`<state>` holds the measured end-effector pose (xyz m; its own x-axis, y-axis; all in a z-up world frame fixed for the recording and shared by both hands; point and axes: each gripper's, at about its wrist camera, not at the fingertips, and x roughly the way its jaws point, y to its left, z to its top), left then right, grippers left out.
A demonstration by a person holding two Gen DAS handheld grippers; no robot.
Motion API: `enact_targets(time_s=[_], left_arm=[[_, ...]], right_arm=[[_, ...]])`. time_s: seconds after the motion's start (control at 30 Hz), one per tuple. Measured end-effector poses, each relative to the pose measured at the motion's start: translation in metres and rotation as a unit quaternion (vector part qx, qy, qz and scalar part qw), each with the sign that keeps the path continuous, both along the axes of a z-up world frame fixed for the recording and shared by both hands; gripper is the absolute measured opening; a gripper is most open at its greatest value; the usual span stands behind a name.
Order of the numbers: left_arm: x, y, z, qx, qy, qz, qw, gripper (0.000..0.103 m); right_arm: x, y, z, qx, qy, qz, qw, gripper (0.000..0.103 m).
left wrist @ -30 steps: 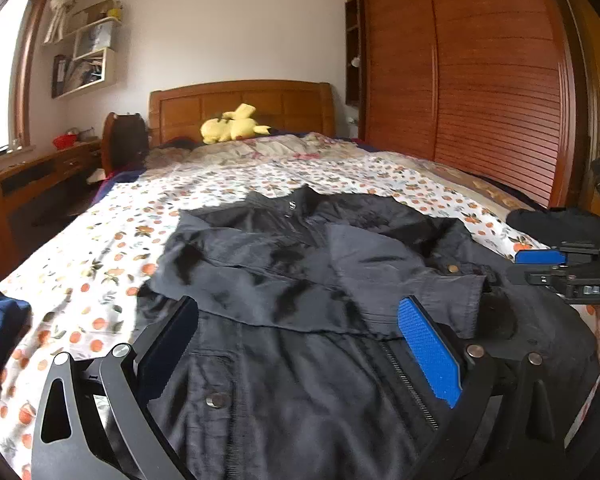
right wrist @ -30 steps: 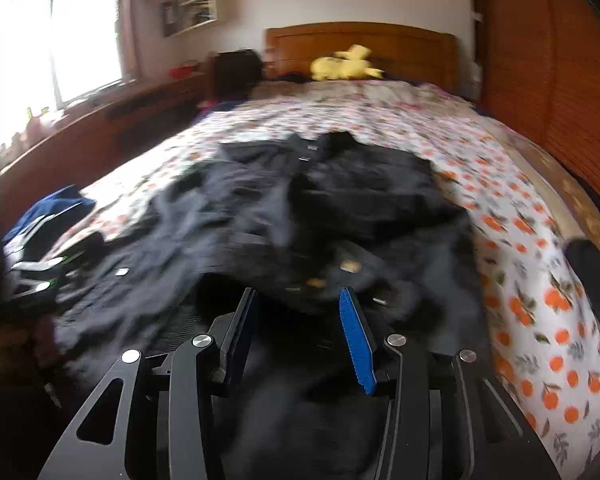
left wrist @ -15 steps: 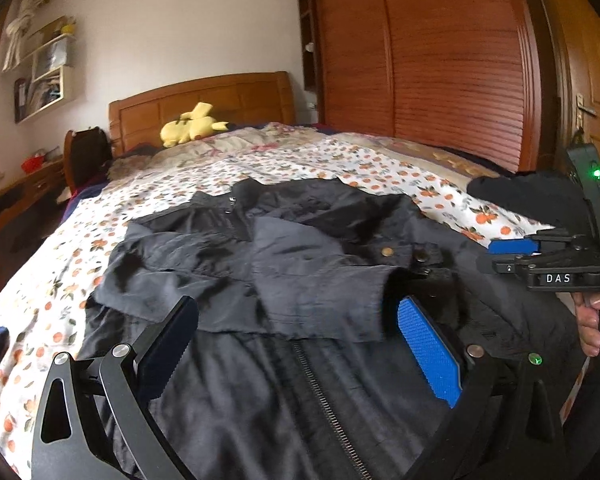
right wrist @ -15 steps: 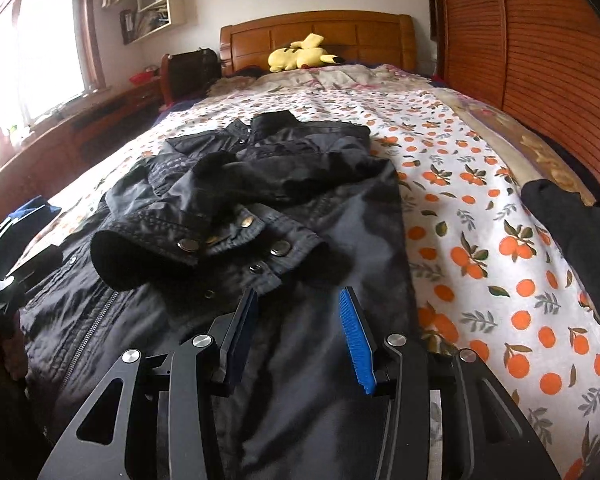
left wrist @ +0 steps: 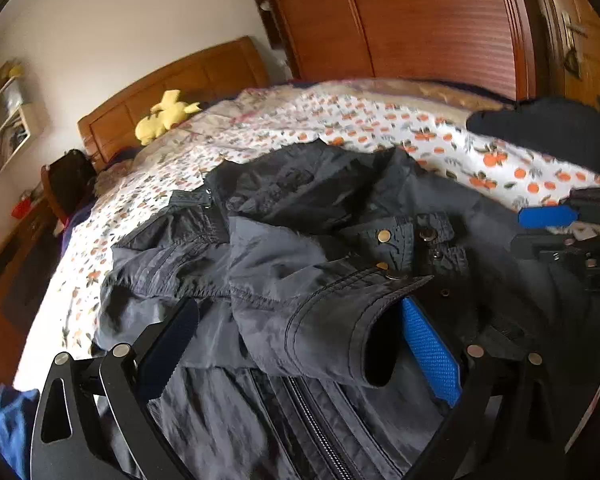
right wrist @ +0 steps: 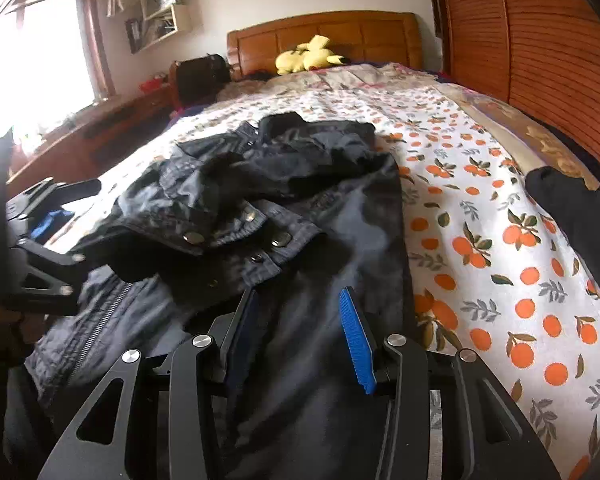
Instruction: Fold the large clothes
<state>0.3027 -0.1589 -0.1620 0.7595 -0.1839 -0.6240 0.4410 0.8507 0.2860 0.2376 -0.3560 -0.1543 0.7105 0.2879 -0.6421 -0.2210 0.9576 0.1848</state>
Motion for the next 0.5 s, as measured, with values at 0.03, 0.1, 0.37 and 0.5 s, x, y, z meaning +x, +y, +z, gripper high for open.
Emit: enact_targets(time_s=[0.03, 0.1, 0.37, 0.5], left_arm=[[0.003, -0.003, 0.0, 0.007, 0.007, -0.005, 0.9999, 0.096], [0.007, -0.006, -0.001, 0.016, 0.018, -0.011, 0.9996, 0.082], [0.019, -0.01, 0.004, 0.032, 0.035, -0.023, 0.9986, 0.008], [0.029, 0.02, 0.026, -0.019, 0.013, 0.019, 0.9995, 0.006]], right_arm=[[-0.001, 0.001, 0.001, 0.0, -0.003, 0.002, 1.0, 0.041], [-0.003, 0.001, 0.004, -0.002, -0.01, 0.004, 1.0, 0.041], [-0.002, 0.007, 0.012, 0.012, -0.018, 0.011, 1.0, 0.041], [0.002, 0.013, 0.015, 0.018, -0.022, 0.014, 0.999, 0.041]])
